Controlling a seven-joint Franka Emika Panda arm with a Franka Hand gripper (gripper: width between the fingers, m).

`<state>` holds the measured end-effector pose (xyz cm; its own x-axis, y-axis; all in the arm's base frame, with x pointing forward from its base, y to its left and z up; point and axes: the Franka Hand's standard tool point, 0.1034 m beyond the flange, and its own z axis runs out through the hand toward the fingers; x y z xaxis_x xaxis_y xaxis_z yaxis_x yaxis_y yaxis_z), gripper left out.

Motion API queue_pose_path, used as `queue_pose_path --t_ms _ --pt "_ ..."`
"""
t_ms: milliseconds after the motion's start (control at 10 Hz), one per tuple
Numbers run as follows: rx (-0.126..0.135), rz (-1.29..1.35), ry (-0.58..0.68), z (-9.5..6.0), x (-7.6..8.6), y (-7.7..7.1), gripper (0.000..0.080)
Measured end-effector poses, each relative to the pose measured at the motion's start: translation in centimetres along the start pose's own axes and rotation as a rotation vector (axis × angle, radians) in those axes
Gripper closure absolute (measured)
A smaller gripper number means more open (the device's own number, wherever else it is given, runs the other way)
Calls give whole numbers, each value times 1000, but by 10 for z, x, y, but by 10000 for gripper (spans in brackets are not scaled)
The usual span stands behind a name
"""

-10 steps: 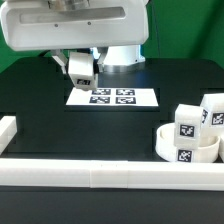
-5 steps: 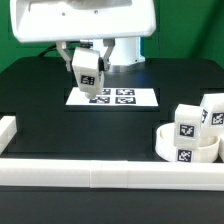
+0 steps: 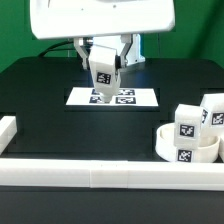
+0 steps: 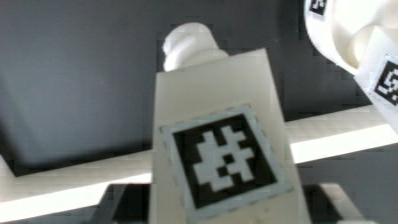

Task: Assemble stool

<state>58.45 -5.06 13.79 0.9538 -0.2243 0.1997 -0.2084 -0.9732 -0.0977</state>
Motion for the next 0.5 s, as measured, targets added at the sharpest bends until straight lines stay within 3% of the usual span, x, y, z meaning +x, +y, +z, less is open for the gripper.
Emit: queue_pose_path --t_ms 100,200,300,500 --pt "5 9 8 1 0 -2 474" --pt "28 50 27 3 -4 -13 474" --pt "54 63 31 4 -5 -29 474" --pt "76 95 46 4 -3 -55 474"
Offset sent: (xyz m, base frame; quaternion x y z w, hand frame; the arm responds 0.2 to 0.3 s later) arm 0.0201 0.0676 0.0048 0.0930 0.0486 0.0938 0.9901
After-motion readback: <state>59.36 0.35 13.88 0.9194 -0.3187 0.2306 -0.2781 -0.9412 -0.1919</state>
